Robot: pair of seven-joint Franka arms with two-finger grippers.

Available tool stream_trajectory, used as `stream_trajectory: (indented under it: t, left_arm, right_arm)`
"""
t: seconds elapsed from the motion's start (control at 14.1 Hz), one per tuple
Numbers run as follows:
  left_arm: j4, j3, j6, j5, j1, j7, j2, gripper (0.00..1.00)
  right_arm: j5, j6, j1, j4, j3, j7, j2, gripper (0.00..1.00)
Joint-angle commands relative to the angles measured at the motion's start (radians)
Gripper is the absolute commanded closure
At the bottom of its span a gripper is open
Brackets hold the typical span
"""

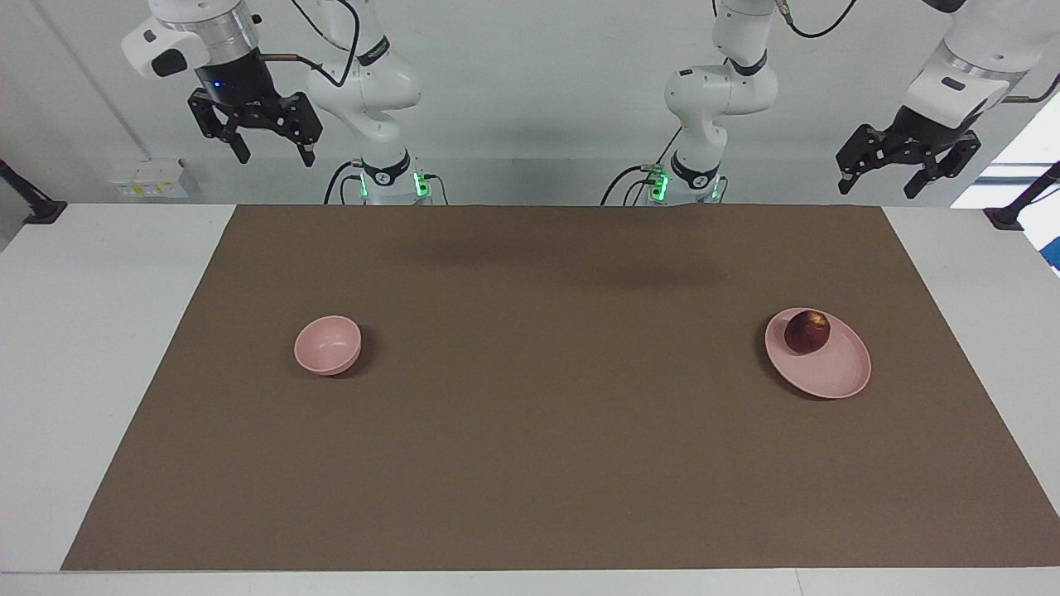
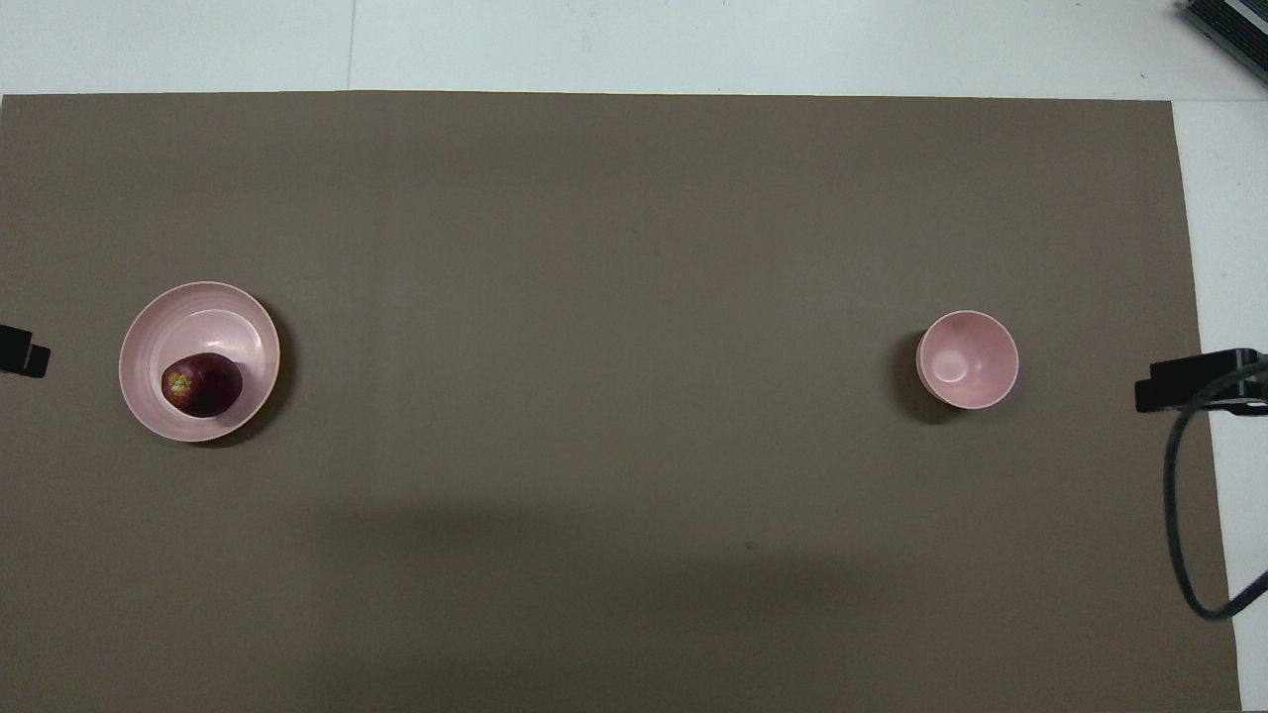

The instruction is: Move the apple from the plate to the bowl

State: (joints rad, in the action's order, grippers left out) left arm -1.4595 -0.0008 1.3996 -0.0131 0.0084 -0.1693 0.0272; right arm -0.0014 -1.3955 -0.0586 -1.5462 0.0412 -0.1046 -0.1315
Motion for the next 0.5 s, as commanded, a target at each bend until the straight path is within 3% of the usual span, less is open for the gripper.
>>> stream_trajectory:
  t: [0.0,0.43]
  left_arm:
    - [0.010,-0.010,-0.022,0.015,0.016,-0.009,0.002,0.00]
    - [0.010,-0.010,-0.022,0.015,0.019,-0.004,0.002,0.00]
  right_arm:
    - [0.021,0.000,0.016,0.012,-0.001,0.029,0.009,0.00]
    - [0.021,0.000,0.016,0.012,-0.001,0.029,0.009,0.00]
